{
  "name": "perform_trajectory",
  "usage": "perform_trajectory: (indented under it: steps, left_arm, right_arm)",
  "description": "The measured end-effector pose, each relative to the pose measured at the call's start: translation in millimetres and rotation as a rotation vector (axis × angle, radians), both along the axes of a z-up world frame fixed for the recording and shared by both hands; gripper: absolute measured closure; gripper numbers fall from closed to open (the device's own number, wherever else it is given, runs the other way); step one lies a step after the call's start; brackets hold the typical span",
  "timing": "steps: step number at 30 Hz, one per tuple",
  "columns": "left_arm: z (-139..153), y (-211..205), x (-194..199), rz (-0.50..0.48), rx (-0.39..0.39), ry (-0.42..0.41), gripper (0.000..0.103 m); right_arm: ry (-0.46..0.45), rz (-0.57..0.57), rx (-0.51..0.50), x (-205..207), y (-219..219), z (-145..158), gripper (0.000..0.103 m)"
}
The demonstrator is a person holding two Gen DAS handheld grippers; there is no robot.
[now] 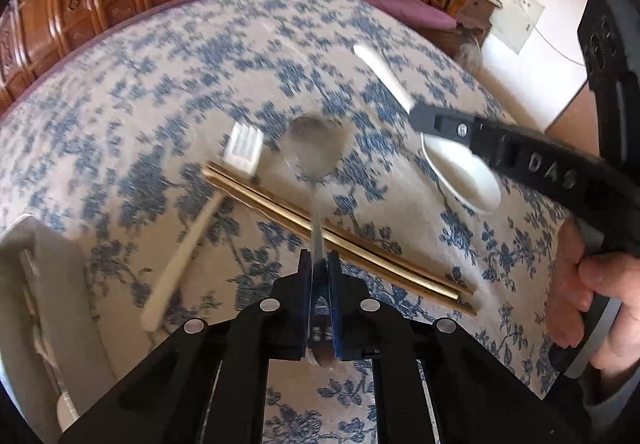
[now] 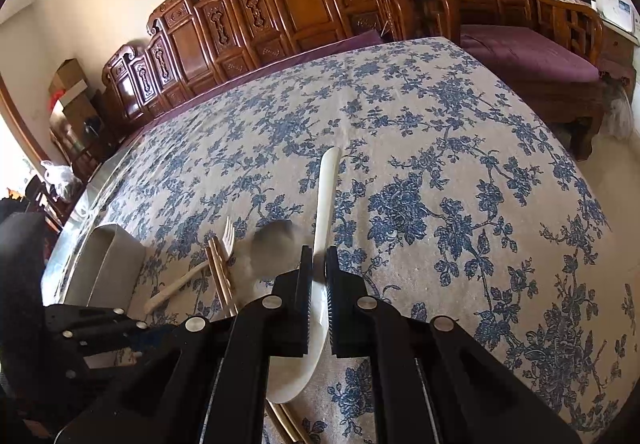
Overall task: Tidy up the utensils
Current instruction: 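Carry the metal spoon into the tray and open the left gripper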
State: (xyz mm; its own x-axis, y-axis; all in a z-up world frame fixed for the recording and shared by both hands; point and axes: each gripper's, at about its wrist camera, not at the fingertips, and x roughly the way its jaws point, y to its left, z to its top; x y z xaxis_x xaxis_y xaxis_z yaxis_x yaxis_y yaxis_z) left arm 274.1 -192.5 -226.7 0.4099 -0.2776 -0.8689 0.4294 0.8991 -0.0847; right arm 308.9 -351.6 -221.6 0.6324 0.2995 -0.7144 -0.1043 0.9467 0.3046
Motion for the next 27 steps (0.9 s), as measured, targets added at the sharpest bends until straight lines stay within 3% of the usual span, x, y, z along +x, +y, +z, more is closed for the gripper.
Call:
perform_trajectory:
  steps: [3, 13, 27]
  left_arm:
    - [11, 4, -5, 0.003, 0.005, -0.039, 0.102]
    - [38, 34, -12, 0.041, 0.018, -0.099, 0.103]
    - [77, 107, -39, 0.138, 0.034, -0.185, 0.102]
  right_arm:
    - [0.000, 0.004, -0.004, 0, 4, 0, 0.095]
    - [-0.001, 0.029, -0.028, 0, 23, 2, 0.095]
    - [-0.056, 0.167, -0.078, -21, 101, 22, 0.095]
